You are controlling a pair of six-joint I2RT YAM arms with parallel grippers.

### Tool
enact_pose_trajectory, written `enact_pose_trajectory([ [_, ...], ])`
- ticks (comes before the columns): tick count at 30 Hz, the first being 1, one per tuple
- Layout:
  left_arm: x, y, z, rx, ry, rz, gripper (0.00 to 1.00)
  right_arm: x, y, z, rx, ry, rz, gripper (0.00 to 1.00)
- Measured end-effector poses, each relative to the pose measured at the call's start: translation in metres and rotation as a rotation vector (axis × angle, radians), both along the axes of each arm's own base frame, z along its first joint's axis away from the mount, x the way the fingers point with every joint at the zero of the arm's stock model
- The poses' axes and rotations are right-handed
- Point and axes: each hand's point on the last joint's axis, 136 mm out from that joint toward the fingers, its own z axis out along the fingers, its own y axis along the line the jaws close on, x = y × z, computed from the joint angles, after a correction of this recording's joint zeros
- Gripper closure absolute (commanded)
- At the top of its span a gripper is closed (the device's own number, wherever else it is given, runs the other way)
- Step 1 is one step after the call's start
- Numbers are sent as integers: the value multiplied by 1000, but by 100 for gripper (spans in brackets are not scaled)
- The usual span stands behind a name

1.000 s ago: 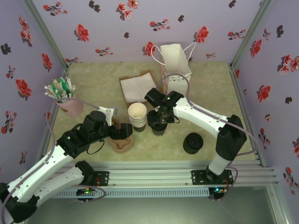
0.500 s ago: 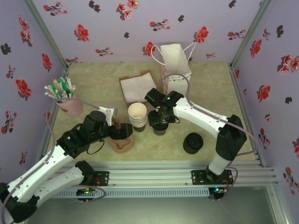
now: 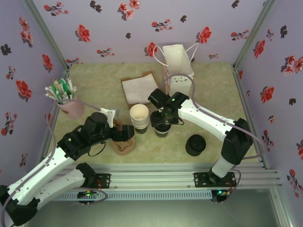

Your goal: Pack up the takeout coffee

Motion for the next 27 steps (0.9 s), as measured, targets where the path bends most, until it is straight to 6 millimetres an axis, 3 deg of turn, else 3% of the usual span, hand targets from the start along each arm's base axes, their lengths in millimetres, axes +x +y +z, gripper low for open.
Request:
enact_pose_trajectory([
  [17,0,-2,1,-8,-2,-6,1,2,-8,-12,-3,9,-24,26],
  [27,0,-2,1,-9,-2,-6,1,1,-1,-12,42,11,-21,25],
])
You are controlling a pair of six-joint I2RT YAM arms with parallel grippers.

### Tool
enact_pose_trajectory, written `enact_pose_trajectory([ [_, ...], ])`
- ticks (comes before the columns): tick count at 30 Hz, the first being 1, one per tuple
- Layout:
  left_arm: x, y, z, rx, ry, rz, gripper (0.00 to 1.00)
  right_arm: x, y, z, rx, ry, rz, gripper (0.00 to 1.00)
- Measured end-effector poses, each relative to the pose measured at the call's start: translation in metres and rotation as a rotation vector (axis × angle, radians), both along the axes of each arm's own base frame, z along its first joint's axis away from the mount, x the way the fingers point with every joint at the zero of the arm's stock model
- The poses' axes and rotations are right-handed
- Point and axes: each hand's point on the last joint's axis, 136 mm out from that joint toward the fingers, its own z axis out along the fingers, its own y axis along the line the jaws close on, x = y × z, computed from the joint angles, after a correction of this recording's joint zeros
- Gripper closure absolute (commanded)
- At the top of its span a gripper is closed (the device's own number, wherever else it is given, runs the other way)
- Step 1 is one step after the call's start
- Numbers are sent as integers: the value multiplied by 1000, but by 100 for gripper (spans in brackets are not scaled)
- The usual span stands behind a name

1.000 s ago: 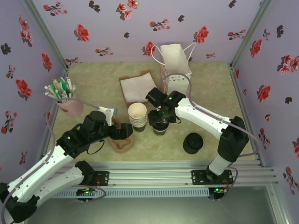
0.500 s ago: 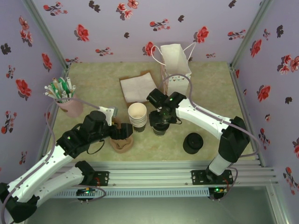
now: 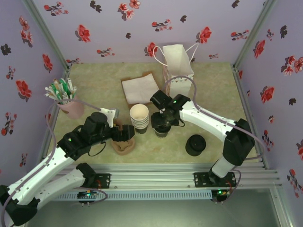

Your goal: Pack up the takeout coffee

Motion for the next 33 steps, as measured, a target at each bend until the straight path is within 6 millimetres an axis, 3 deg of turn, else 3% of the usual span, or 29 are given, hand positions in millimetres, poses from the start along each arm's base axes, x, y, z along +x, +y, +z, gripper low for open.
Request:
enact_pose_trajectory([
  [33,1,-3,-2,-11,-3,-8,1,-1,9,-3,46,8,12,26],
])
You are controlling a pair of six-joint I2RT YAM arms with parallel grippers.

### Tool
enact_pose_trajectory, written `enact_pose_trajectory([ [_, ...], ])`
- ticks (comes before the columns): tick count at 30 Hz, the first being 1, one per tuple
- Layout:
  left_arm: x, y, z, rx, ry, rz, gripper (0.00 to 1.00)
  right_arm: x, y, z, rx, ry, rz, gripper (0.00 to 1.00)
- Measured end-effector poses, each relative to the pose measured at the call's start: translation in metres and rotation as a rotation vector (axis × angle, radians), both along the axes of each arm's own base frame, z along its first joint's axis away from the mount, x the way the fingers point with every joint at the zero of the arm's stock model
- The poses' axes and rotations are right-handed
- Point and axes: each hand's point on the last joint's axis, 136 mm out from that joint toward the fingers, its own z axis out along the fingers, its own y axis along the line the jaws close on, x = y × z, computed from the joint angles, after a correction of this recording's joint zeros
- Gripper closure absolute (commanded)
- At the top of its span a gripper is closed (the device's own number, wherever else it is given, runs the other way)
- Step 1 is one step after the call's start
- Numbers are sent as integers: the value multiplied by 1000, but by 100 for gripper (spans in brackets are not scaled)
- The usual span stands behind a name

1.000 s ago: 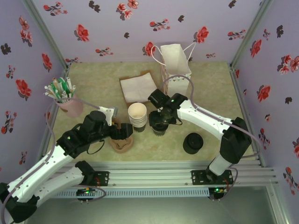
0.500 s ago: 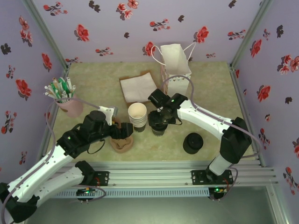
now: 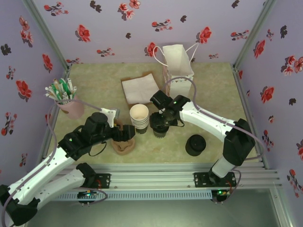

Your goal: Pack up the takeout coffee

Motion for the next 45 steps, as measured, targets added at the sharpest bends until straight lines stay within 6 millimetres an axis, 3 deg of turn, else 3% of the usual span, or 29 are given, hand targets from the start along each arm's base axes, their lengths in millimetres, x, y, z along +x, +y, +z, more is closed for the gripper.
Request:
enact_pose_trajectory([
  [9,-3,-1,-12,-1,34,-5,3,0,0,0,-1,1,0,26],
  [45,-3,-2,-11,-8,34,-8,3,1,3,-5,-18,3,4,27],
])
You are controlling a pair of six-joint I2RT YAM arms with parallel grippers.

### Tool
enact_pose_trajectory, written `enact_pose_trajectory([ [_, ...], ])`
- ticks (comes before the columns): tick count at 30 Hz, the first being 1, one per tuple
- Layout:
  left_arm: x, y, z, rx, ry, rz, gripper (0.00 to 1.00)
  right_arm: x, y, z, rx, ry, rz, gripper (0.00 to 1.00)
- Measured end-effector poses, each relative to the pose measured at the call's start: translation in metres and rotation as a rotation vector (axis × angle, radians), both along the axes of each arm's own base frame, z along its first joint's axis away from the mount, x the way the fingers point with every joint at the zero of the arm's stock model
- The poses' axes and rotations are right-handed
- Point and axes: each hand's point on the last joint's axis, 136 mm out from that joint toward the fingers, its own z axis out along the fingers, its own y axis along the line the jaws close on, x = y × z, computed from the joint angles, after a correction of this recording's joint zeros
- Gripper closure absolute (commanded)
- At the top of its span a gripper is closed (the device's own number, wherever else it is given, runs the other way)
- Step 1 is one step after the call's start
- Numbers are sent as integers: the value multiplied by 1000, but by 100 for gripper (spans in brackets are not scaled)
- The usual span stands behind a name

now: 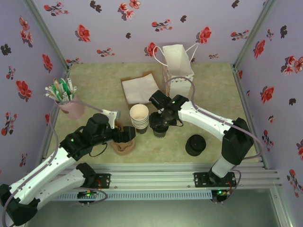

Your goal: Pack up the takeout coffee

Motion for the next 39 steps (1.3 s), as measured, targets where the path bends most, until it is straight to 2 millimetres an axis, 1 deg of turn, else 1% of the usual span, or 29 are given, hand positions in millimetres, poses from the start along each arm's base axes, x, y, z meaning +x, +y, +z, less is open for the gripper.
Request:
enact_pose_trajectory([
  [28,0,0,-1,-2,2,2,3,-1,-1,-7,-59,-46,-1,27],
  [39,0,0,-5,4,9,2,3,-2,-2,-11,-104,-69,10,27],
])
